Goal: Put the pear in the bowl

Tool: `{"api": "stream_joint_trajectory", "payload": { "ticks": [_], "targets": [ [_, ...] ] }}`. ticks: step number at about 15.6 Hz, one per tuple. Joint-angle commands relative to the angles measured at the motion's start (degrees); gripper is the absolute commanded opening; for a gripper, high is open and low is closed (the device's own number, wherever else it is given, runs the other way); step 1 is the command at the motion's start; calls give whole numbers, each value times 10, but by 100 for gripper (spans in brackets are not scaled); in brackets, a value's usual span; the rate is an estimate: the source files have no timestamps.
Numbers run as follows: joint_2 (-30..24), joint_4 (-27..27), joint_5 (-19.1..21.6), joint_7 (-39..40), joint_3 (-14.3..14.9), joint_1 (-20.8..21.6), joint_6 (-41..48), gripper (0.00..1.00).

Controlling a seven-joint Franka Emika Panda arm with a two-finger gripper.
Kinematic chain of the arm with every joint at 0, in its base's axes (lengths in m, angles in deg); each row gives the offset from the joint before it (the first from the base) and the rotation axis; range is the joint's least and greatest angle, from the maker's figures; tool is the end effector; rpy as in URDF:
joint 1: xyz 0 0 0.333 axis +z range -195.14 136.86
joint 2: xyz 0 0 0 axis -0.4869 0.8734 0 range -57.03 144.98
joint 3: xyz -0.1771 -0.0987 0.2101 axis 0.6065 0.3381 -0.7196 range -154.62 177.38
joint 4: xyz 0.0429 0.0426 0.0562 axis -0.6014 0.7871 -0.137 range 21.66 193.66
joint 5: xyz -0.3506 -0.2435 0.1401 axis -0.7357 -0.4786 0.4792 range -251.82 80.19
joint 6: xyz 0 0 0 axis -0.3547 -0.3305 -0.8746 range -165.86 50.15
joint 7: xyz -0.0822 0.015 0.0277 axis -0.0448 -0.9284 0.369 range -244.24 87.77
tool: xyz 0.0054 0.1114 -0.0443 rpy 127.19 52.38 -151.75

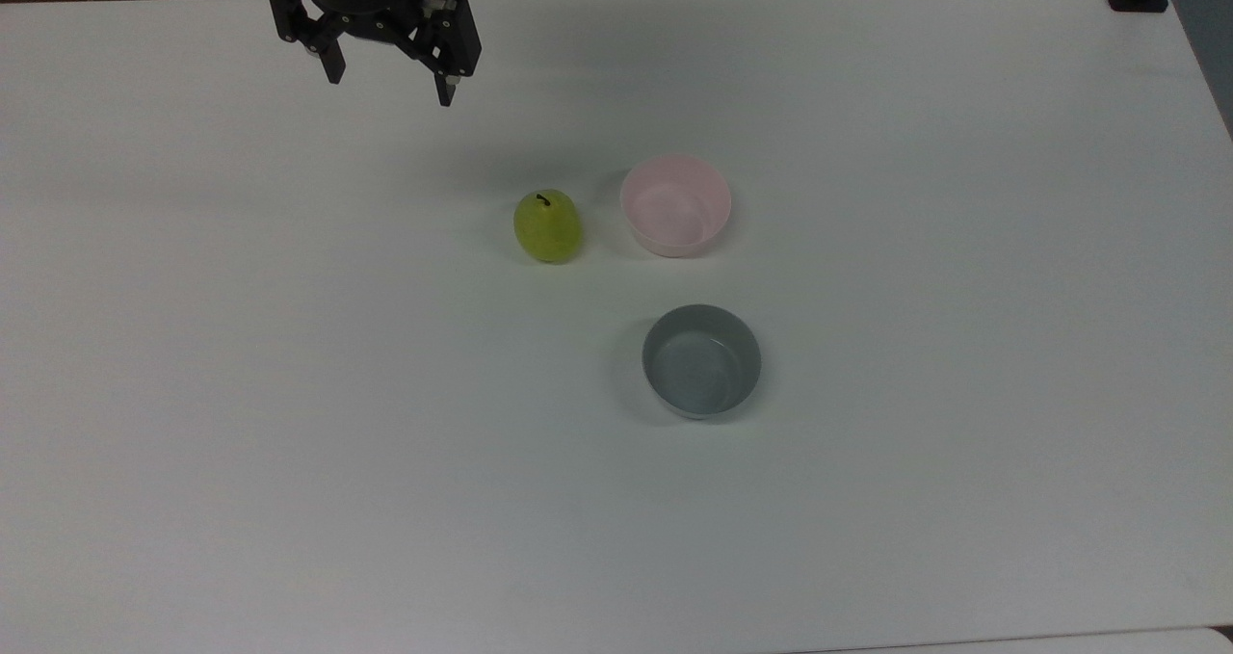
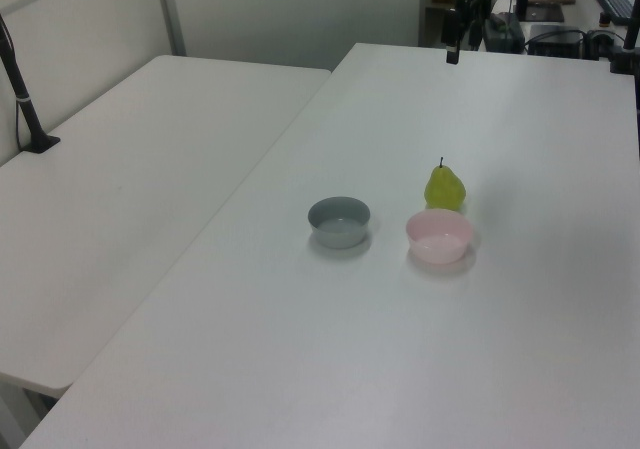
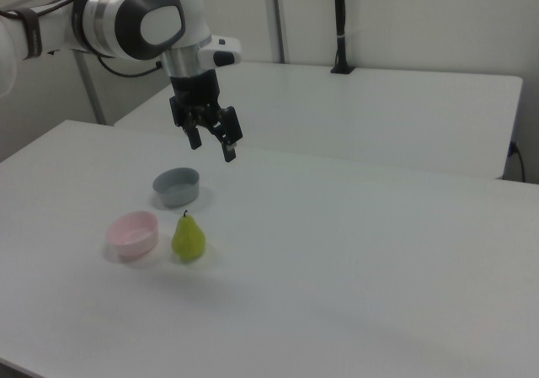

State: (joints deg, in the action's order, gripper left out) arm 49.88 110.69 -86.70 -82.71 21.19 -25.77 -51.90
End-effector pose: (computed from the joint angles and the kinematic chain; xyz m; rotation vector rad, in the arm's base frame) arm 0.6495 -0.0711 0.5122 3.0941 -0.2895 0.0588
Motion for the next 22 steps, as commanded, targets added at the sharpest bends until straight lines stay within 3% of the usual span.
{"api": "stream_joint_trajectory", "payload": {
  "ticks": [1,22],
  "targets": [
    [-5,0,9,9,14,11,4,100],
    [9,0,4,31,12,13,-14,100]
  ]
}}
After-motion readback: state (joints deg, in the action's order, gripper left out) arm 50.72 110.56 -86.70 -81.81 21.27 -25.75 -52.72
